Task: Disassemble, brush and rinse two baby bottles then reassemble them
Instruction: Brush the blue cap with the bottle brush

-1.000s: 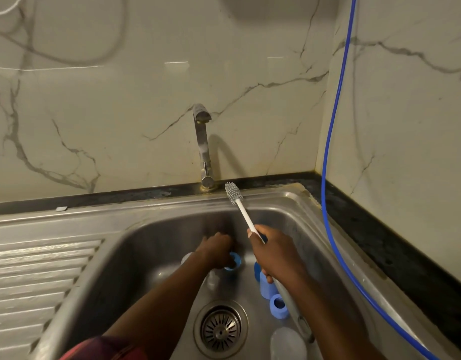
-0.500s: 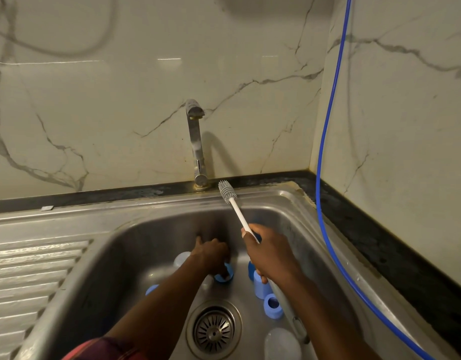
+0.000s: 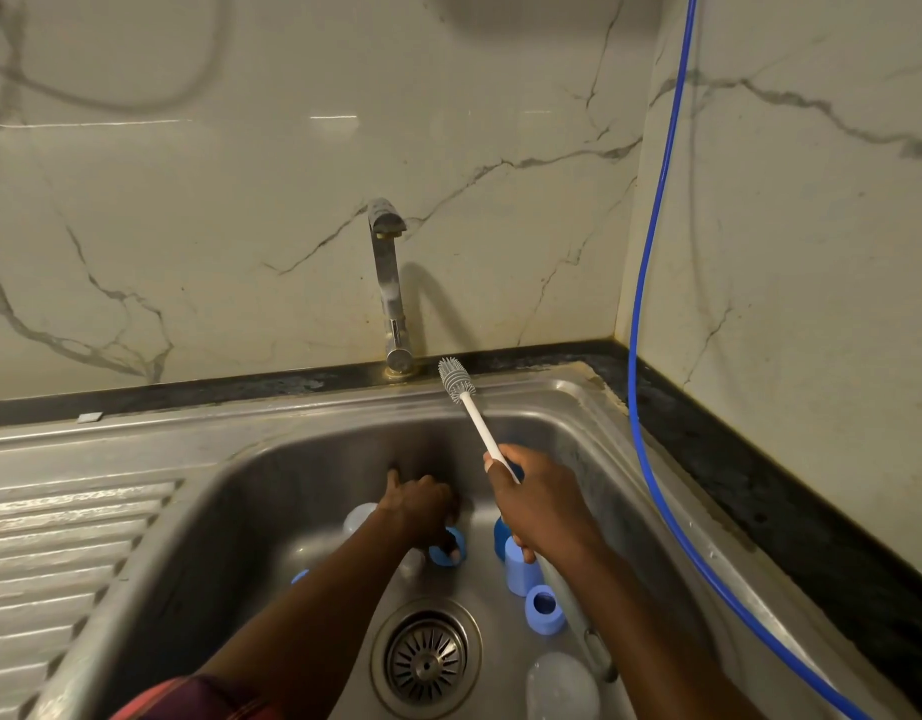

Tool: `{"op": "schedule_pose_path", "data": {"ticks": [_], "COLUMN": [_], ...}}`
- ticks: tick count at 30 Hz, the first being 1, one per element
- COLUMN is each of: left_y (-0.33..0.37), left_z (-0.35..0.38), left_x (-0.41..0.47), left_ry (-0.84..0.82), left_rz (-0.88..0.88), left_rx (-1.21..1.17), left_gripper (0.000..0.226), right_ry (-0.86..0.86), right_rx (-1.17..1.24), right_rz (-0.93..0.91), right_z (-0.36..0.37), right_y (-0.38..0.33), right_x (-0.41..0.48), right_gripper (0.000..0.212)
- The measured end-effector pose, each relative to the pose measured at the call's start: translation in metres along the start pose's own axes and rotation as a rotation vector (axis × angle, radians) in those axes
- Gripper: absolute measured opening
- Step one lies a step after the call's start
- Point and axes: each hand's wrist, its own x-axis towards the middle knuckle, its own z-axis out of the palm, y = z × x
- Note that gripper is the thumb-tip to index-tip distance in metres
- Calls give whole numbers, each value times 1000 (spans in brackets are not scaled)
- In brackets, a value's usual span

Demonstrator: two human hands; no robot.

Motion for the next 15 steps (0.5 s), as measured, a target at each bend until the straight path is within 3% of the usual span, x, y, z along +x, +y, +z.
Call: {"op": "schedule_pose_path", "data": {"ticks": [6, 11, 15], "left_y": [-9, -1, 26], "left_z": [-18, -27, -28], "left_x": [-6, -2, 0], "left_ry": [94, 202, 187], "left_rz": [4, 95, 179], "left_rx": [-11, -352, -351], "left_gripper": [55, 45, 43], "right_ry": [65, 79, 100], "right_rx": [27, 29, 1], "right_rz": [10, 21, 18], "right_z": [-7, -8, -6], "right_y": [1, 1, 1], "right_x": [0, 0, 3], "right_gripper": [27, 28, 31]}}
